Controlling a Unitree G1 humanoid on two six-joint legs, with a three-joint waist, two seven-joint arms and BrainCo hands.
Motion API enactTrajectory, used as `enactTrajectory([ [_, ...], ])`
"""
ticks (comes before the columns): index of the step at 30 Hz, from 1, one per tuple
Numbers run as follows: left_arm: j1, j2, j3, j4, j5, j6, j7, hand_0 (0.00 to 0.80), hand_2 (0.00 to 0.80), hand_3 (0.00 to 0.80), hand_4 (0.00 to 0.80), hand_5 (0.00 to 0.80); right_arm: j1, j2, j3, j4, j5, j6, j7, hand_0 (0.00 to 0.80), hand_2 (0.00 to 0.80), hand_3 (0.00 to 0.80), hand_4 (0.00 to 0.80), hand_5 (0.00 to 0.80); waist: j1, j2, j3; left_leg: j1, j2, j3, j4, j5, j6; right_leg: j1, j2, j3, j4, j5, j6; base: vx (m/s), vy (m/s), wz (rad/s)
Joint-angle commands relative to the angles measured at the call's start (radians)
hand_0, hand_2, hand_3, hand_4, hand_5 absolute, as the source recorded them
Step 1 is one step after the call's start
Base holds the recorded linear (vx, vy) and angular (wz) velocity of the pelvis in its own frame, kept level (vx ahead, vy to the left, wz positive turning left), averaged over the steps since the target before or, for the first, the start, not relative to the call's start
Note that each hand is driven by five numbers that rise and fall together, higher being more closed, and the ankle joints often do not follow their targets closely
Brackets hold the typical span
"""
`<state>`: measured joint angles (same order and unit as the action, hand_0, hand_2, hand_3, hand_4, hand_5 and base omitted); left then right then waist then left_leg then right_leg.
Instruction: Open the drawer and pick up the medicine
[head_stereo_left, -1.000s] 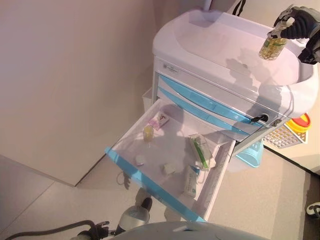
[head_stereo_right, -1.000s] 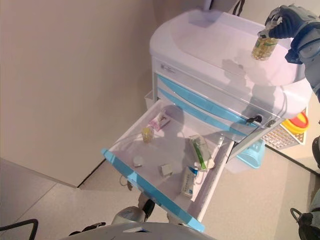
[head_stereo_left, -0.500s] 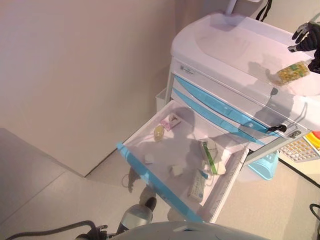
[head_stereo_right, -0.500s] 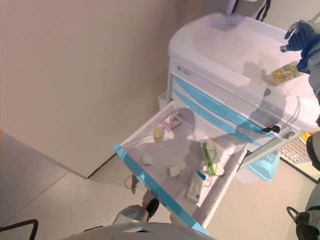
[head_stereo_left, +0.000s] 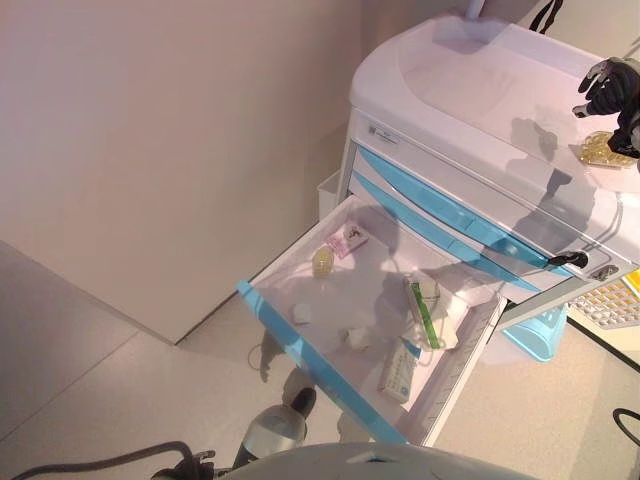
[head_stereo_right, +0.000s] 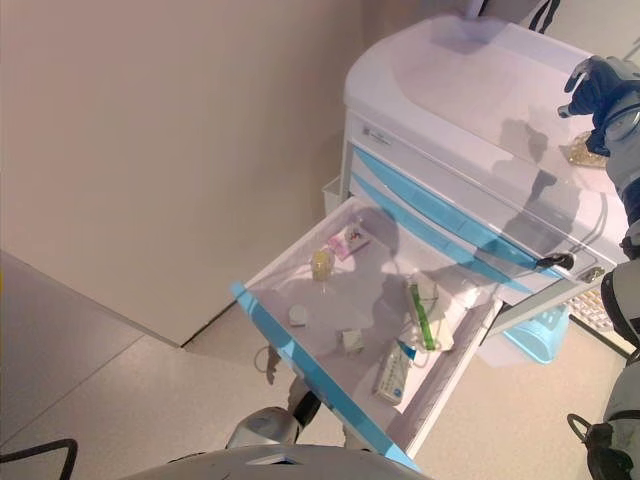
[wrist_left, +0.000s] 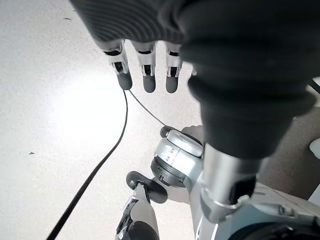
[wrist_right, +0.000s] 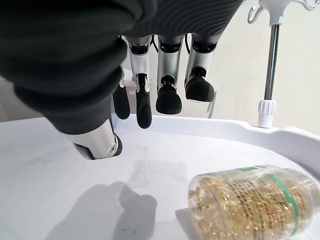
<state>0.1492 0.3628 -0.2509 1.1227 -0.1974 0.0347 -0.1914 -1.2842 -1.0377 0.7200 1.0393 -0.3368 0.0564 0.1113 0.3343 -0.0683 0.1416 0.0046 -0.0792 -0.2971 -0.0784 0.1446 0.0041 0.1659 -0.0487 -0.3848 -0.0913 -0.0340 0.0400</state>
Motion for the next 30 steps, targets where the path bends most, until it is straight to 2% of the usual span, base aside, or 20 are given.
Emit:
enactTrajectory([
  [1,0.014,0.043,-0.035,0.025,-0.004,-0.025,-0.01,0.0,0.0,0.0,0.0,0.0,-0.044,-0.044,0.022,-0.038,0.025,0.001,-0.056,0.0,0.0,0.0,0.0,0.0,0.021,-0.034,0.003,0.062,-0.024,0.029,-0.007,-0.109,0.011,-0.046,-0.012,0.058,0.074,0.022,0.017,0.002,-0.004,-0.04],
  [9,0.01,0.041,-0.035,0.04,0.026,-0.026,-0.024,0.0,0.0,0.0,0.0,0.0,-0.012,-0.048,-0.035,-0.055,0.109,-0.014,-0.153,0.0,0.0,0.0,0.0,0.0,-0.008,-0.031,-0.011,0.079,-0.024,0.059,-0.009,-0.124,0.018,-0.043,-0.013,0.088,0.068,0.029,0.024,-0.028,-0.01,-0.06],
  [11,0.009,0.042,-0.033,0.044,0.031,-0.027,-0.028,0.0,0.0,0.0,0.0,0.0,0.005,-0.054,-0.061,-0.079,0.127,-0.028,-0.184,0.0,0.0,0.0,0.0,0.0,-0.019,-0.03,-0.017,0.085,-0.023,0.073,-0.009,-0.13,0.02,-0.043,-0.015,0.098,0.068,0.031,0.027,-0.053,-0.013,-0.16],
  [16,0.004,0.039,-0.028,0.049,0.055,-0.023,-0.034,0.0,0.0,0.0,0.0,0.0,0.087,-0.079,-0.15,-0.174,0.194,-0.015,-0.242,0.0,0.0,0.0,0.0,0.0,-0.068,-0.027,-0.029,0.098,-0.02,0.123,-0.009,-0.147,0.024,-0.052,-0.017,0.138,0.073,0.035,0.034,-0.064,-0.017,-0.19],
  [25,-0.019,0.027,-0.024,0.061,0.076,-0.016,-0.046,0.0,0.0,0.0,0.0,0.0,0.394,-0.105,-0.419,-0.257,0.324,0.016,-0.253,0.0,0.0,0.0,0.0,0.0,-0.173,-0.017,-0.052,0.109,-0.009,0.236,-0.009,-0.174,0.029,-0.075,-0.006,0.235,0.042,0.066,0.047,-0.08,-0.028,-0.35],
  [27,-0.037,0.016,-0.026,0.066,0.071,-0.012,-0.043,0.0,0.0,0.0,0.0,0.0,0.498,-0.079,-0.517,-0.272,0.412,0.009,-0.249,0.0,0.0,0.0,0.0,0.0,-0.204,-0.013,-0.055,0.11,-0.006,0.263,-0.009,-0.181,0.028,-0.08,-0.002,0.256,0.031,0.074,0.048,-0.082,-0.027,-0.45],
  [30,-0.06,0.004,-0.032,0.078,0.076,-0.01,-0.039,0.0,0.0,0.0,0.0,0.0,0.61,-0.017,-0.631,-0.266,0.5,0.006,-0.234,0.0,0.0,0.0,0.0,0.0,-0.227,-0.01,-0.057,0.113,-0.001,0.29,-0.009,-0.188,0.027,-0.086,0.0,0.275,0.025,0.08,0.048,-0.077,-0.025,-0.33],
])
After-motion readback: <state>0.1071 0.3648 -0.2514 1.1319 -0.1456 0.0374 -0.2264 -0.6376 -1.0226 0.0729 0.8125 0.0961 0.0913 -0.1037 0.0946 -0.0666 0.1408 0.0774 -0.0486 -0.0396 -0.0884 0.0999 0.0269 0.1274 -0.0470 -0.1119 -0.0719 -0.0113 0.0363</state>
